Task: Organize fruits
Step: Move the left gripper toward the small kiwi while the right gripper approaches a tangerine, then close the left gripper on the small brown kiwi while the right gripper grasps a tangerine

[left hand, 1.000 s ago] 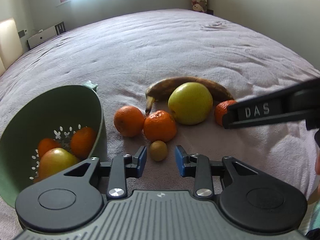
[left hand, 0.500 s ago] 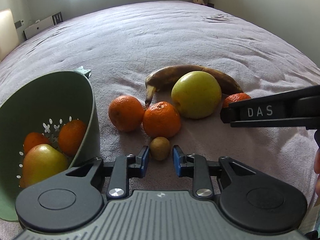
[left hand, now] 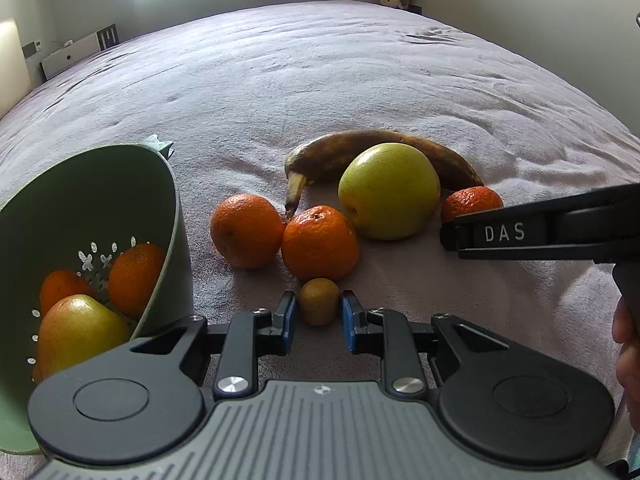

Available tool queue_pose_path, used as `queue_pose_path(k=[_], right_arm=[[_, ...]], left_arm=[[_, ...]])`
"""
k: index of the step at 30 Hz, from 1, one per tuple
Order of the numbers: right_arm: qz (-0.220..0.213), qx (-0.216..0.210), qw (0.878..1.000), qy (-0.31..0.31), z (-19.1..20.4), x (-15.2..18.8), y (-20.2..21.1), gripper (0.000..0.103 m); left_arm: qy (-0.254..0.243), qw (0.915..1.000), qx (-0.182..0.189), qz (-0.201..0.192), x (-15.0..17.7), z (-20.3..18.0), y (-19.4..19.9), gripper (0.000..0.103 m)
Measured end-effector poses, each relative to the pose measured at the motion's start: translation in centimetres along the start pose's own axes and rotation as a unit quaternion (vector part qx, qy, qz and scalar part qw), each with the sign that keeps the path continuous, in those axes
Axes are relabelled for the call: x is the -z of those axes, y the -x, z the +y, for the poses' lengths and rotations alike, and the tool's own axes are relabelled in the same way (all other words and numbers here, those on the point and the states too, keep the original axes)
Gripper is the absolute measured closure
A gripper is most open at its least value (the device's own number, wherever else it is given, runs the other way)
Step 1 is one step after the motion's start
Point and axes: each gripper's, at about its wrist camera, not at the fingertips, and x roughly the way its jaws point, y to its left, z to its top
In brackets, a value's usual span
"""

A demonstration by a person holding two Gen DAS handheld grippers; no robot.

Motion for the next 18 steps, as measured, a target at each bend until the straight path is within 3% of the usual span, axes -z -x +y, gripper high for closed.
queue_pose_path(k=[10,18], right_arm=[[0.018,0.005,1.000,-0.010,0.2,-0.4,0.4,0.063],[0.030,-0.016,0.999,-0.027,0.2,0.1,1.6,0.064]], left_arm=[[0.007,0.9999,0.007,0.009,-0.4,0.2,0.4,0.077],[0.001,0.9999,0.012,-0.007,-0.7,0.1,2.3,0.077]])
